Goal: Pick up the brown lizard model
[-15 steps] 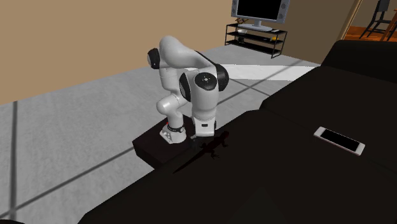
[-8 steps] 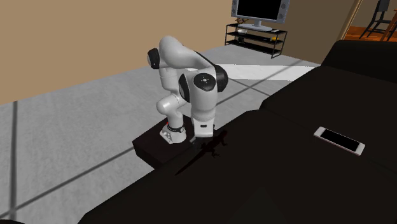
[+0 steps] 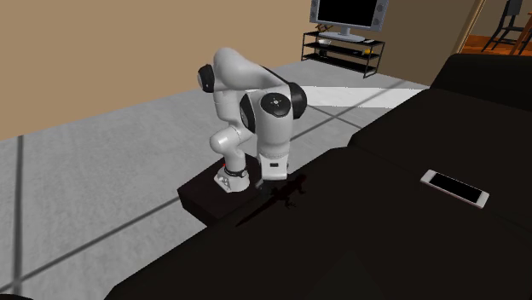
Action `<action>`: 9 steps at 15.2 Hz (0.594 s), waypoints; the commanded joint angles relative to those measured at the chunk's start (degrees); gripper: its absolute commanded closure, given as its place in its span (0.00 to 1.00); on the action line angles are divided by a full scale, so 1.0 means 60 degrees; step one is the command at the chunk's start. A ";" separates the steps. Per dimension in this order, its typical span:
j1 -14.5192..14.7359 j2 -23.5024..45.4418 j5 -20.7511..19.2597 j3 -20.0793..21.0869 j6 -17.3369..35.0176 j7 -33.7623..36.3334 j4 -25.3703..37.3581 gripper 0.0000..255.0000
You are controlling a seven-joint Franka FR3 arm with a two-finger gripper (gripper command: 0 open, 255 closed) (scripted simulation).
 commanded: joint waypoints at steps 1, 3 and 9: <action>0.0007 0.0029 0.0013 0.0004 -0.0255 0.0003 0.0267 1.00; 0.0008 0.0073 0.0029 0.0001 -0.0519 -0.0001 0.0571 1.00; 0.0006 0.0266 0.0097 -0.0021 -0.1326 -0.0028 0.1556 1.00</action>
